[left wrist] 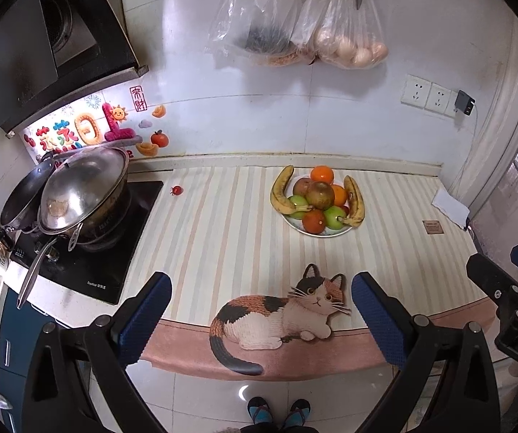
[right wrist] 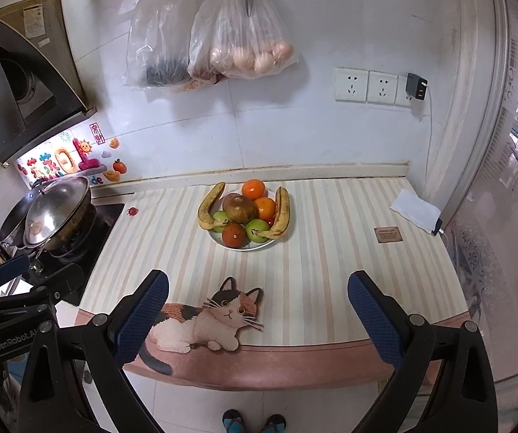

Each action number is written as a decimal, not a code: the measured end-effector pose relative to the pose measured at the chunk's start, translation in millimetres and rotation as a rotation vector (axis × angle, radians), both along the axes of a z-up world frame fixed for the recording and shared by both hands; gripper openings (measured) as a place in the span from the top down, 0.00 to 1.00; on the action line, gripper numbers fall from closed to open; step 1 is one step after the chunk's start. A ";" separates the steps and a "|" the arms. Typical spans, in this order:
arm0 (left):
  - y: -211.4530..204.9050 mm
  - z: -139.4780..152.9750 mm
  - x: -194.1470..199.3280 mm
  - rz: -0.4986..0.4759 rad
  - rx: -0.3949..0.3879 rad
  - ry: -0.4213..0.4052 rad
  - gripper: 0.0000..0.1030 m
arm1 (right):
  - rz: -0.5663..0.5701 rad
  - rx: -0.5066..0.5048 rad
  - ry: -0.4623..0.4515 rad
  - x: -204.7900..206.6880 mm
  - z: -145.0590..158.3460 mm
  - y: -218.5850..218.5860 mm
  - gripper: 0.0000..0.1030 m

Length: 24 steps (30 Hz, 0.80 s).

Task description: Organize fruits

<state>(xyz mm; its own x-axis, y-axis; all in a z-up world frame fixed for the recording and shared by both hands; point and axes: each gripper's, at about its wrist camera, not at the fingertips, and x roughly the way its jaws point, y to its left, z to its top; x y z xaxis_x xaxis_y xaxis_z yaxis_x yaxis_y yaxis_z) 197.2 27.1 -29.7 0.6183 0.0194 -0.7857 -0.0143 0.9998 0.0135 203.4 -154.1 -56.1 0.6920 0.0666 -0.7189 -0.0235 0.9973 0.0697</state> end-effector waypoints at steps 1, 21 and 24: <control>0.7 -2.1 1.1 0.002 0.003 0.004 0.01 | 0.000 -0.005 0.003 1.7 -2.1 1.3 0.01; 2.7 -13.3 5.4 0.011 -0.008 0.030 0.01 | 0.011 -0.008 0.032 12.6 -20.7 8.6 0.01; 1.8 -11.8 5.2 0.011 -0.006 0.029 0.01 | 0.013 -0.004 0.029 13.6 -21.6 8.9 0.01</control>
<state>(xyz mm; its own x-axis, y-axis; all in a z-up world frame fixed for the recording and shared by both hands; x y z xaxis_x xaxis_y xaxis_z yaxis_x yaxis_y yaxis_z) 202.4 29.0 -41.5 0.5948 0.0211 -0.8036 -0.0249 0.9997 0.0078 217.0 -145.2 -77.6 0.6697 0.0722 -0.7391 -0.0344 0.9972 0.0662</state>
